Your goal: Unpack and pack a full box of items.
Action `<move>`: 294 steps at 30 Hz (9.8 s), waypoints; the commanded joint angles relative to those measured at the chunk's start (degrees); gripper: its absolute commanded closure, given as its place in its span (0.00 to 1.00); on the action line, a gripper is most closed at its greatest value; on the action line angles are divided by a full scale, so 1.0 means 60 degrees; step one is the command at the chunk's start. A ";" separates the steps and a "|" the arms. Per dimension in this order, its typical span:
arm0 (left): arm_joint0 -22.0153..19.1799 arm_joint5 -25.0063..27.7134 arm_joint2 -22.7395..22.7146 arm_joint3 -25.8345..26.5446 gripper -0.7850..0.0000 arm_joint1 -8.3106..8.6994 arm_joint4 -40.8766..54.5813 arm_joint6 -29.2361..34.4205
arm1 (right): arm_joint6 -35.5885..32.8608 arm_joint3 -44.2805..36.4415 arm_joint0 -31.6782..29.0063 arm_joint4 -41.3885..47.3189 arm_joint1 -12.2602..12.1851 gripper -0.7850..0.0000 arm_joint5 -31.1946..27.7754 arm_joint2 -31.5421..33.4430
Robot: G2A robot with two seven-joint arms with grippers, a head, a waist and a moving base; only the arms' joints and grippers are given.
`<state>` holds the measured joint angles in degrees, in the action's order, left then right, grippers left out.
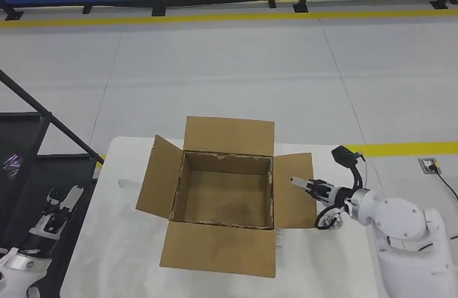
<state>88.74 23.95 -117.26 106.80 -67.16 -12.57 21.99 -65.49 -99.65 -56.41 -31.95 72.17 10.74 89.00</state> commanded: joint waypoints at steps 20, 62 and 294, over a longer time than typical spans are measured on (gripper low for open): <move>-0.0001 0.0000 0.0002 0.0002 0.00 0.0000 0.0000 0.0001 | 0.0082 0.0980 0.1324 -0.0536 -0.0083 0.00 0.0517 -0.1547; -0.0001 0.0000 0.0002 0.0002 0.00 0.0000 0.0000 0.0001 | -0.1276 -0.2026 -0.3603 -0.1667 -0.0959 0.00 -0.4874 0.0379; 0.0238 -0.0308 0.0063 0.0214 0.00 0.0026 -0.0310 -0.0306 | 0.4472 0.1785 0.1442 -0.7807 0.1839 0.00 -0.1671 -0.6355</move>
<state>90.17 22.11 -116.88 108.08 -67.00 -14.43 20.16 -38.64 -90.11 -48.08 -78.92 83.19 0.76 50.91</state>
